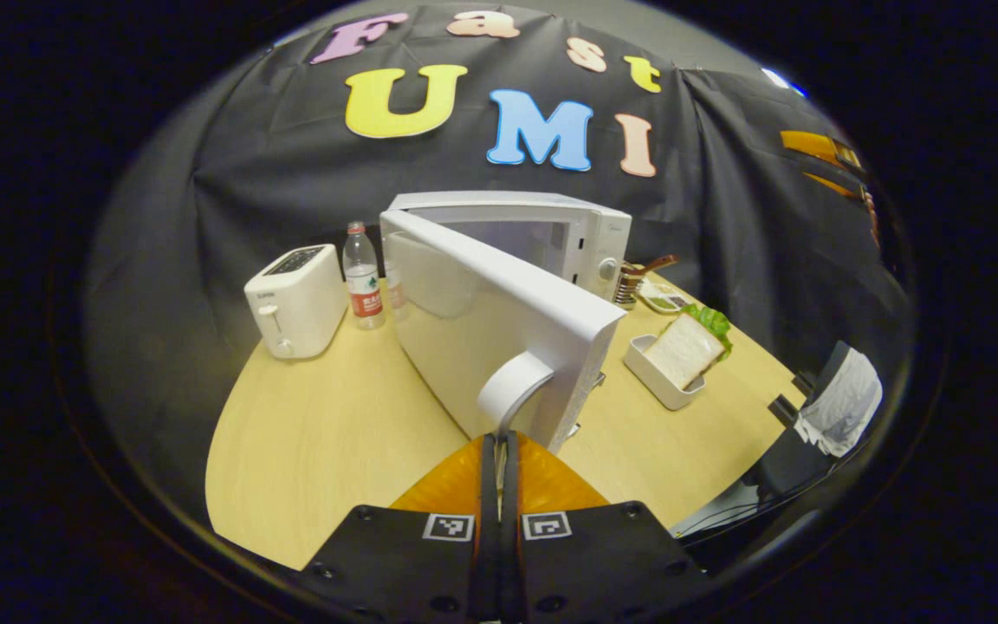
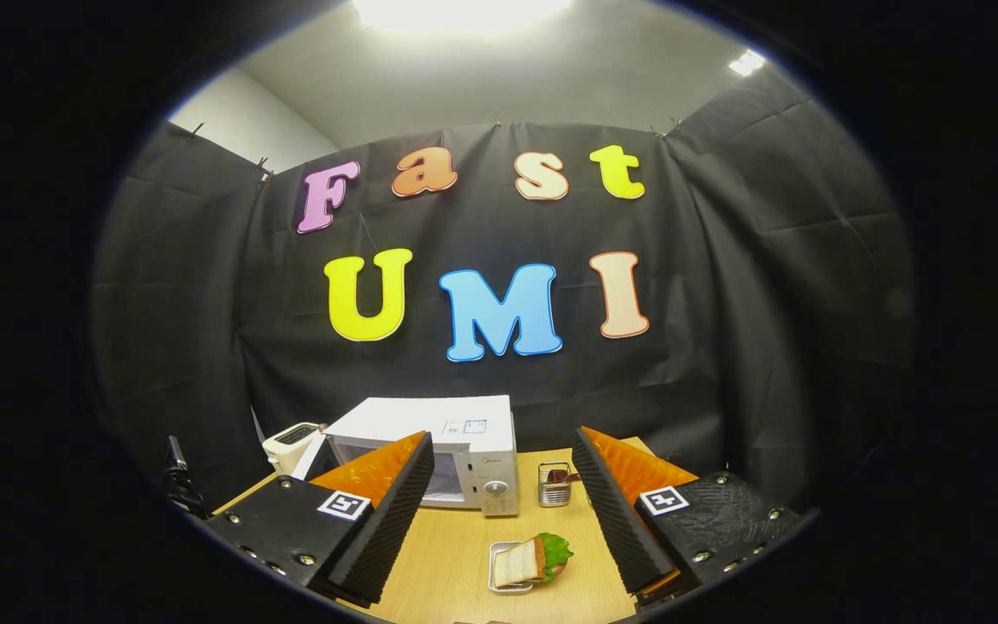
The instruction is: Open the microwave oven with the left hand, put the food in, and close the microwave oven.
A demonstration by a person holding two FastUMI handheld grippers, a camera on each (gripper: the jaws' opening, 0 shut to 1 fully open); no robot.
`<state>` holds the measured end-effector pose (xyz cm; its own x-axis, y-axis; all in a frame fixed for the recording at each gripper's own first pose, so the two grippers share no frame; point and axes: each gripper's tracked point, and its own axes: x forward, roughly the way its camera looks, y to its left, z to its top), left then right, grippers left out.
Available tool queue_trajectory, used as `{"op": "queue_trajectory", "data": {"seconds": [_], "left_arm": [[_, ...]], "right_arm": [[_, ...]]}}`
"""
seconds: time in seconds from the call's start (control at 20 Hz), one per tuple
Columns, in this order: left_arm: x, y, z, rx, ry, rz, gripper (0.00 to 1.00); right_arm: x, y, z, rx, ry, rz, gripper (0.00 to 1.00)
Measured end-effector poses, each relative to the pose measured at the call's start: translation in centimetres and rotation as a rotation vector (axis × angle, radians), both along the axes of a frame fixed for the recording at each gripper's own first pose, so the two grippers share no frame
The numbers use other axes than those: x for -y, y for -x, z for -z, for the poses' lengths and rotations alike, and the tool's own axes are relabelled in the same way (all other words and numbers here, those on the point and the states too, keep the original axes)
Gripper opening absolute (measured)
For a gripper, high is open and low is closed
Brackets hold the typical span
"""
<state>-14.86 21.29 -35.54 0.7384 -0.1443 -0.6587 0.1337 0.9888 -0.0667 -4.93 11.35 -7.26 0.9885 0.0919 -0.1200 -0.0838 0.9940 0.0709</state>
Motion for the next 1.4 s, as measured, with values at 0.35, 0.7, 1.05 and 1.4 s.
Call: {"op": "queue_trajectory", "data": {"seconds": [0.35,0.7,1.05,1.4], "left_arm": [[-6.9,1.6,-0.4,0.003,-0.025,-0.095,0.06],[-12.1,1.9,-0.6,0.003,-0.058,-0.186,0.07],[-15.6,4.3,-4.3,0.081,-0.185,-0.421,0.07],[-7.9,0.1,-23.9,0.510,-0.247,-0.516,0.07]], "right_arm": [[-2.9,0.2,0.2,-0.015,0.013,-0.044,0.97],[-4.3,-0.5,1.6,-0.054,0.046,-0.099,0.97],[0.4,-2.6,7.0,-0.188,0.081,-0.105,0.97],[4.4,-3.4,19.0,-0.500,0.008,-0.168,0.97]]}}
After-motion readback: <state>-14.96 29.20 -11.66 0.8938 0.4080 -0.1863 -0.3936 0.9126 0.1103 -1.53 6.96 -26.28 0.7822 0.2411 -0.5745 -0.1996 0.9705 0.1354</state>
